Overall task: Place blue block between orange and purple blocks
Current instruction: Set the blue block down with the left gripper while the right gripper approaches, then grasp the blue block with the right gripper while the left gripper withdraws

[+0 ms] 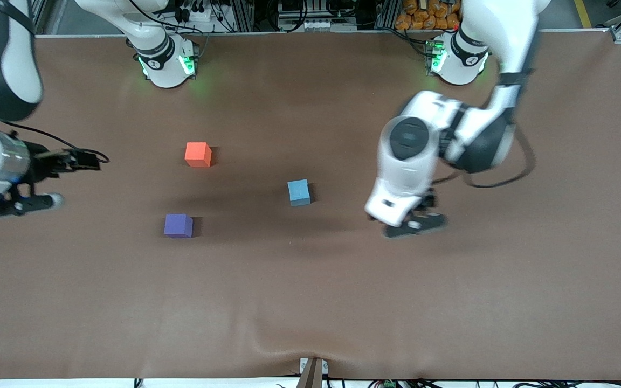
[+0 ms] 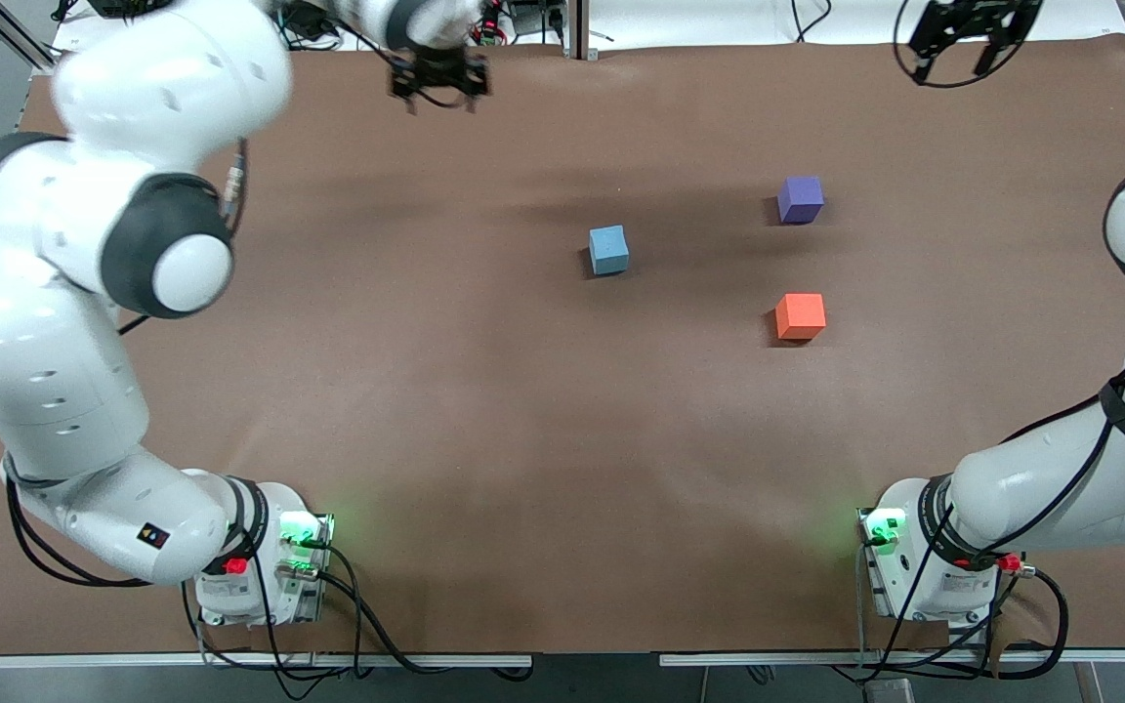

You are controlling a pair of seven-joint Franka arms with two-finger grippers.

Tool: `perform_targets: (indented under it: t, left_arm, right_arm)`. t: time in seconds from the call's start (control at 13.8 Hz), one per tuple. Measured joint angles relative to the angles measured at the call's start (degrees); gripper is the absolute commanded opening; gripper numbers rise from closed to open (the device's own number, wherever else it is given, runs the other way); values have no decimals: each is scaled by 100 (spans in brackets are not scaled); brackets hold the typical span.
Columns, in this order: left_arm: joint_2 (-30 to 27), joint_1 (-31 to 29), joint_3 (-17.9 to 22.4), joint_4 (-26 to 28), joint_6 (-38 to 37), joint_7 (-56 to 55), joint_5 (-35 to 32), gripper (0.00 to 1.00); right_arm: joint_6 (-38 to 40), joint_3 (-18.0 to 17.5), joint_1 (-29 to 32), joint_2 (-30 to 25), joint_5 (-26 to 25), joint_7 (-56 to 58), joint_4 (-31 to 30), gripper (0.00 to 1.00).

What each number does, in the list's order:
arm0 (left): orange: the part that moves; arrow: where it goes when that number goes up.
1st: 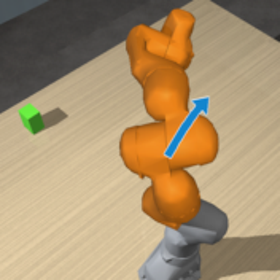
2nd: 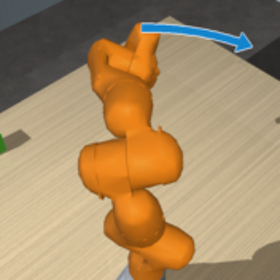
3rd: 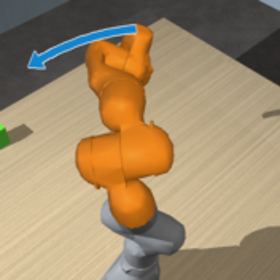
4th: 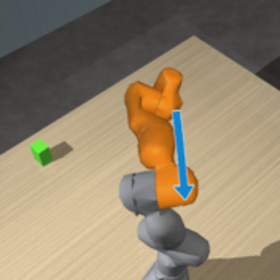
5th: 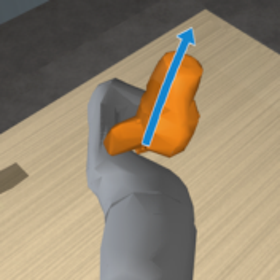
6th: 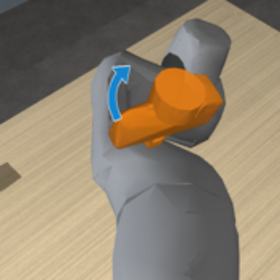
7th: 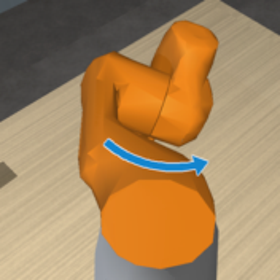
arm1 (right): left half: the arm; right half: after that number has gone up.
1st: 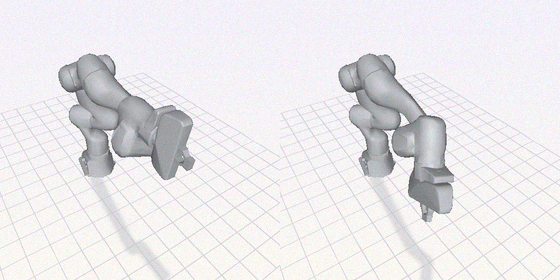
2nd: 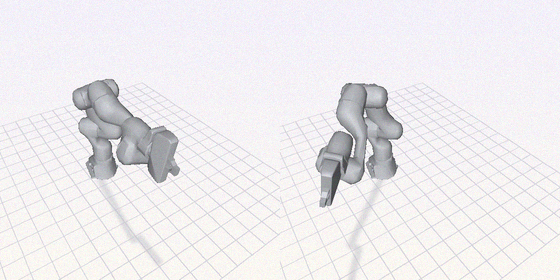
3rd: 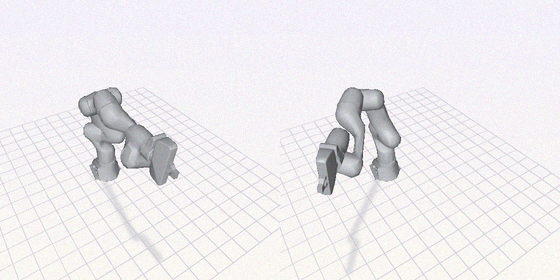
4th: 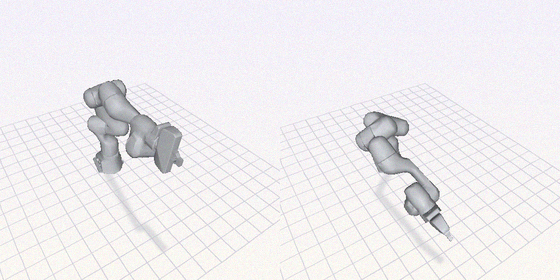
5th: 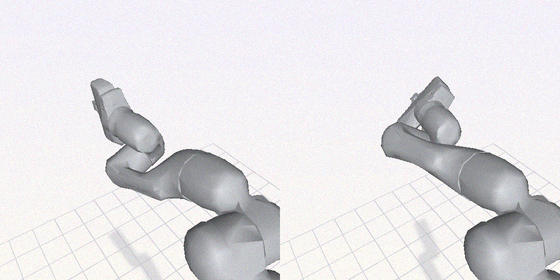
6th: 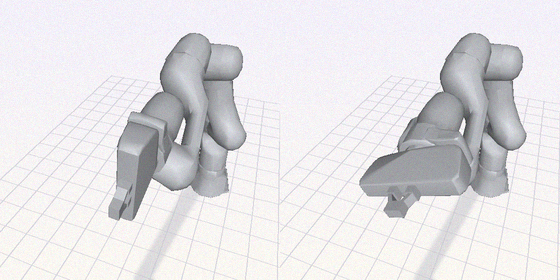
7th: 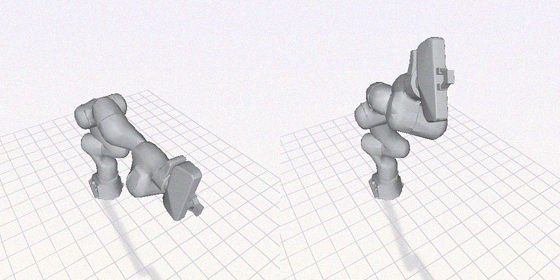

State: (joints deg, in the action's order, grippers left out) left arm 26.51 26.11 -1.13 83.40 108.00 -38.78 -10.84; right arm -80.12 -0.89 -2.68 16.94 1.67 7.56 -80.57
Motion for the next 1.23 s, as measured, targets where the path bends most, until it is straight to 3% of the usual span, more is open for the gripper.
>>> perform_targets:
  t: [0.36,0.65,0.87,1.09,1.23]
  left_arm:
    - [-1105,-1492,-7,477,-860,2386,479,100]
    - [-1675,-1886,-18,559,-1528,3432,530,100]
    - [-1995,-2296,-19,572,-1757,4261,530,100]
    - [-2282,-2840,3,606,-2120,5004,534,100]
    - [-2466,-2811,-8,725,-2222,4998,555,100]
  right_arm:
    - [-1125,-34,-713,243,935,-1024,-414,100]
    - [-2119,-66,-1852,471,1024,-2644,-709,100]
    - [-3032,-68,-2684,947,1022,-3384,-805,100]
    - [-3899,-54,-3072,1577,1020,-3615,-840,100]
    - [-4327,-47,-3222,1894,998,-3619,-841,100]
